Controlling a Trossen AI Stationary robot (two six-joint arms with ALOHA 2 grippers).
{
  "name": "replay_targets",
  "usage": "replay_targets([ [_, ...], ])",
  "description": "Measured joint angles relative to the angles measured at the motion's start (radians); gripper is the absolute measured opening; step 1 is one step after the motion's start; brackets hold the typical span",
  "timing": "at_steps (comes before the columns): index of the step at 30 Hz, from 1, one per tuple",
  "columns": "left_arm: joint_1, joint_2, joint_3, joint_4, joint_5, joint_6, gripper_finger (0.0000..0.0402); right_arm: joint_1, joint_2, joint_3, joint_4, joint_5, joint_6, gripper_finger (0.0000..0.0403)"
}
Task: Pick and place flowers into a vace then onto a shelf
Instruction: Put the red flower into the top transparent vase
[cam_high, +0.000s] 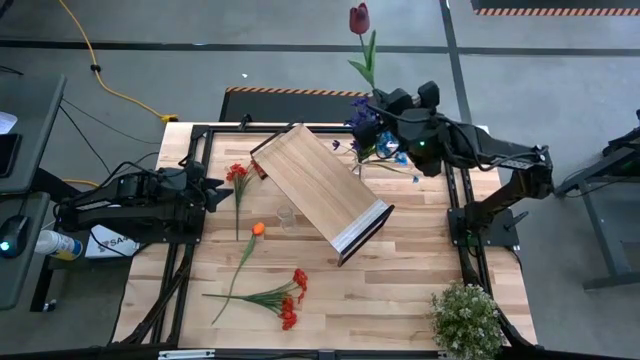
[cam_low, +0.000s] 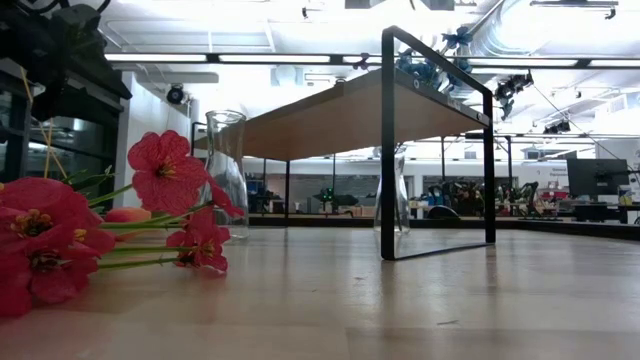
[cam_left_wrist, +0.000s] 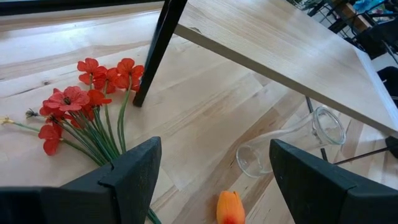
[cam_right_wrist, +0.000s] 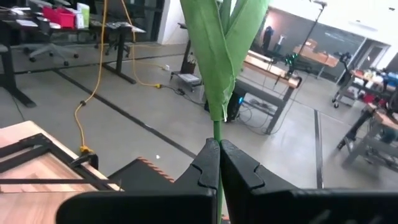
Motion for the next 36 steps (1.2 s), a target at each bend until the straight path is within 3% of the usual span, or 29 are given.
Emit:
replay_targets([
  [4,0.0,0.0,0.0,0.0,0.0,0.0,0.0333,0.014,-0.018,0.0,0.106,-0.047,-0.121,0.0],
  [10,0.0,0.0,0.0,0.001,-0.001,0.0,0.0333,0.003,-0.061,0.0,0.257,-0.243,-0.264,0.0],
  [18,0.0,0.0,0.0,0.001,-0.001,-0.003,0.0333,-0.049,-0.109,-0.027,0.294,-0.437,-0.305,0.0],
  [24,0.0,0.0,0.0,0.001,0.0,-0.004,0.0333,-0.109,-0.212,-0.251,0.516,-0.62,-0.312,0.0],
  [30,0.0,0.0,0.0,0.001,0.0,-0.008,0.0333,-0.132,-0.359,-0.53,0.775,-0.656,-0.285,0.0],
  [36,0.0,0.0,0.0,0.002,0.0,-0.008,0.0333,-0.097,-0.415,-0.674,0.835,-0.693,-0.313,0.0],
])
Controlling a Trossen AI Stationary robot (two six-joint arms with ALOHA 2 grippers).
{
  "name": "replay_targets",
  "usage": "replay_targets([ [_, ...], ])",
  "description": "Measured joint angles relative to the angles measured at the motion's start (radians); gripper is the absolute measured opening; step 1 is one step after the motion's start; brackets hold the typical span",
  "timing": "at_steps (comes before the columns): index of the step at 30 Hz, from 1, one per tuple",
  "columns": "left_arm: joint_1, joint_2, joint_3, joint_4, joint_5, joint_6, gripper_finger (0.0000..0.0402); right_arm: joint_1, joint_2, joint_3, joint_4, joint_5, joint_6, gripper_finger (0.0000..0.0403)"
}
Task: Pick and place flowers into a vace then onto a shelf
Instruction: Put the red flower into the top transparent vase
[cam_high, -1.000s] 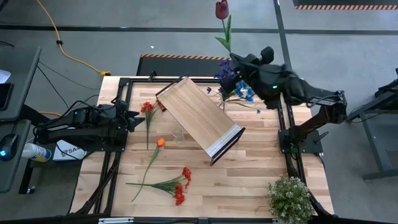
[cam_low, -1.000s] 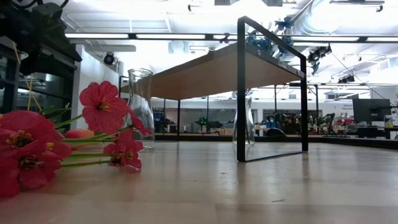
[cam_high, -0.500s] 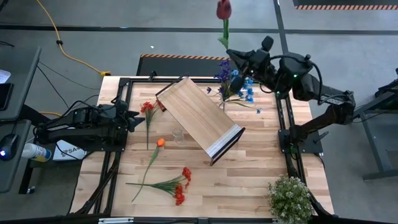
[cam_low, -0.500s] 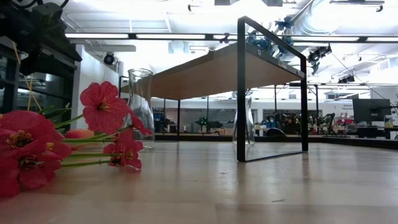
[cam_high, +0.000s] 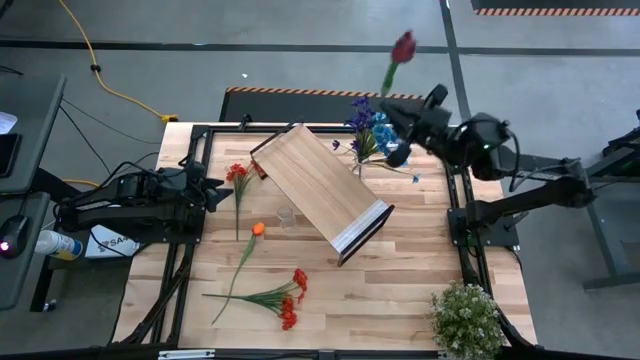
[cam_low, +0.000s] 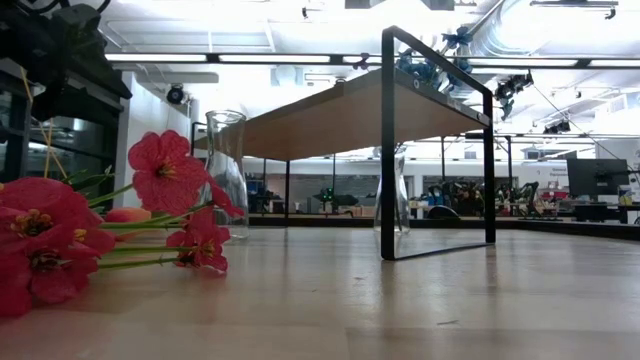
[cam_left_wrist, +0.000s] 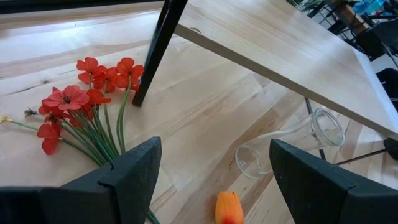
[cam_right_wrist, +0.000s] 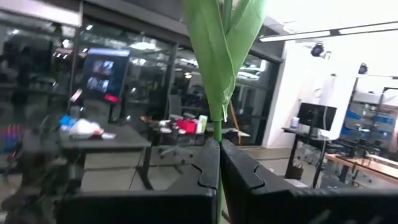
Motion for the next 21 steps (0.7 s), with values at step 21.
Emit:
replay_targets([
  [21,0.0,0.0,0.0,0.002,-0.001,-0.028,0.0333,0.029,0.281,-0.061,0.109,0.234,-0.066,0.0],
])
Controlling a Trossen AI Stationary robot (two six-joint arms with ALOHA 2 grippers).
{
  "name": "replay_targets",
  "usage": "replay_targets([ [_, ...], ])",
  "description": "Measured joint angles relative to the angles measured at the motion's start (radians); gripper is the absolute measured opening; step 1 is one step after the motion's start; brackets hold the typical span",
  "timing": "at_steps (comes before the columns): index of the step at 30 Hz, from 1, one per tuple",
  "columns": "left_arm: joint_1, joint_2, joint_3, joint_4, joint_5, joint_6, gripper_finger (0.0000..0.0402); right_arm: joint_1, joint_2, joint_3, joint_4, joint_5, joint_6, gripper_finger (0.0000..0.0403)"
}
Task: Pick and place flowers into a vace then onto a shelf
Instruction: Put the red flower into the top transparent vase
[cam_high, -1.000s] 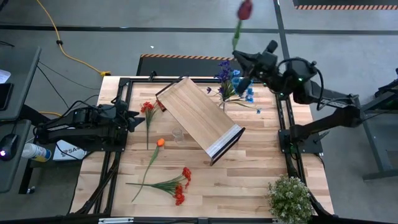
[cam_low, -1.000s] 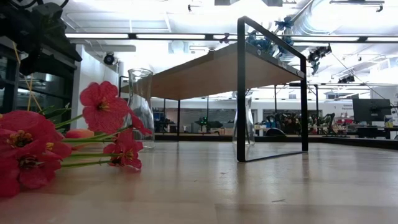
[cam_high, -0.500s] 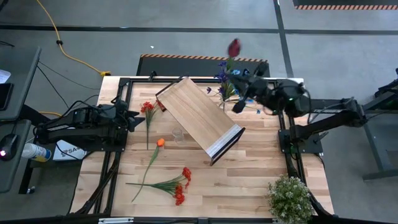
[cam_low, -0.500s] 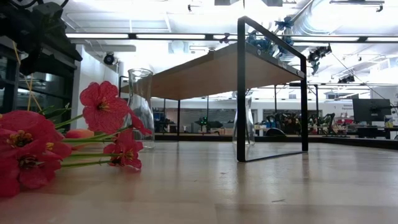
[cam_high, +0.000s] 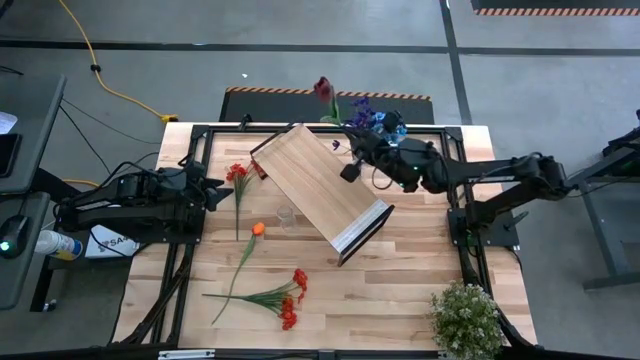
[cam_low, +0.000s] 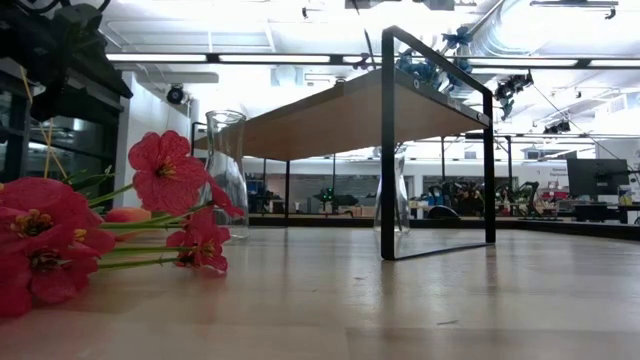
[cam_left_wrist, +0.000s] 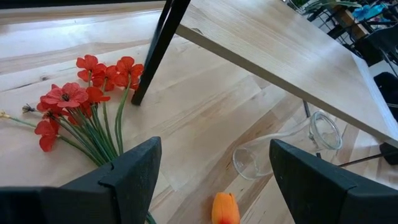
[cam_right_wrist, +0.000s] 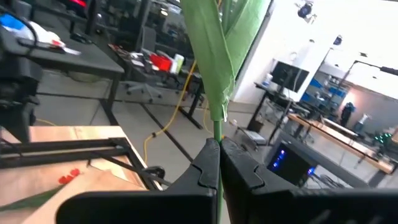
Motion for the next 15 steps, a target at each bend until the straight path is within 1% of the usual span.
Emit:
replay_targets([
  [8,0.0,0.0,0.0,-0.005,0.0,0.0,0.0333,-0.027,0.021,0.0,-0.059,0.015,0.076,0.0],
  [13,0.0,0.0,0.0,-0.005,0.001,0.002,0.0333,-0.017,0.018,0.0,-0.12,0.073,0.084,0.0],
  [15,0.0,0.0,0.0,-0.004,0.001,0.002,0.0333,-0.016,0.018,0.0,-0.137,0.076,0.098,0.0],
])
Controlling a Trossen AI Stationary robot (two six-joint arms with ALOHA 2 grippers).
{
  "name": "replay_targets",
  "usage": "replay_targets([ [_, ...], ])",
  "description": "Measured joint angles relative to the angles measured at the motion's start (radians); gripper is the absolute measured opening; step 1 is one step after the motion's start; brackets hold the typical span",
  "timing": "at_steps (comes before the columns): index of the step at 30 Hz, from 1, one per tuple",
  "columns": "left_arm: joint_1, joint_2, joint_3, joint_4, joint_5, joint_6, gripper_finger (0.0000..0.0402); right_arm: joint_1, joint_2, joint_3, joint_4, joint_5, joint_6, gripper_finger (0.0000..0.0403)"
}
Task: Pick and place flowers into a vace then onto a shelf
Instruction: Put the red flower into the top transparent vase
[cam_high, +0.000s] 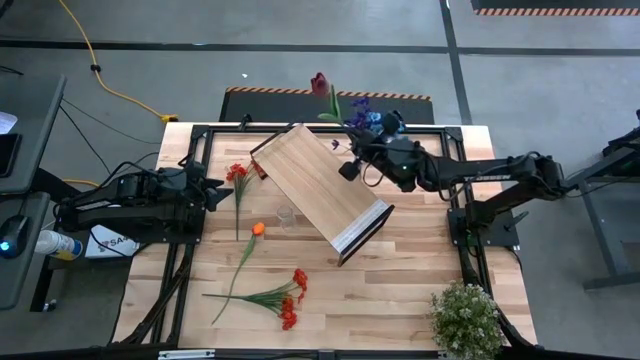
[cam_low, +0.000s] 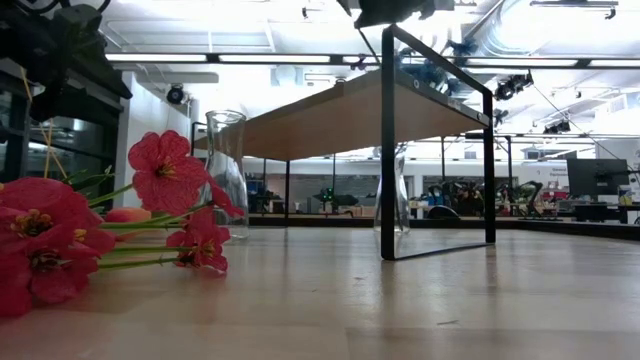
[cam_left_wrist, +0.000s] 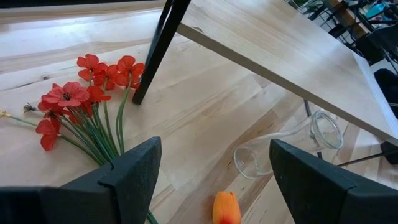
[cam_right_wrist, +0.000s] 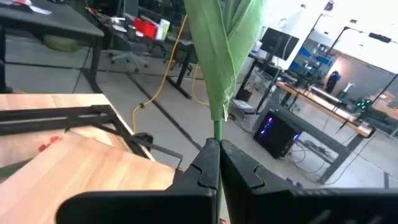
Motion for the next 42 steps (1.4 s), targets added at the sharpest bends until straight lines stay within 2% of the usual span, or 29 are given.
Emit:
replay_targets([
  [4,0.0,0.0,0.0,0.0,0.0,0.0,0.0333,0.0,-0.001,-0.025,-0.025,0.005,0.05,0.0],
  [13,0.0,0.0,0.0,0.0,0.001,0.0,0.0333,-0.009,-0.001,-0.142,0.168,0.019,0.03,0.0],
  [21,0.0,0.0,0.0,0.0,0.002,0.0,0.0333,-0.01,-0.001,-0.143,0.139,0.089,-0.005,0.0],
  [34,0.0,0.0,0.0,0.001,0.002,0.0,0.0333,-0.059,-0.001,-0.147,0.127,0.022,0.034,0.0],
  [37,0.0,0.0,0.0,0.001,0.002,0.0,0.0333,-0.067,-0.001,-0.214,0.267,0.004,0.031,0.0],
  [42,0.0,0.0,0.0,0.002,0.027,-0.003,0.0333,-0.06,0.0,-0.358,0.569,0.057,-0.02,0.0],
])
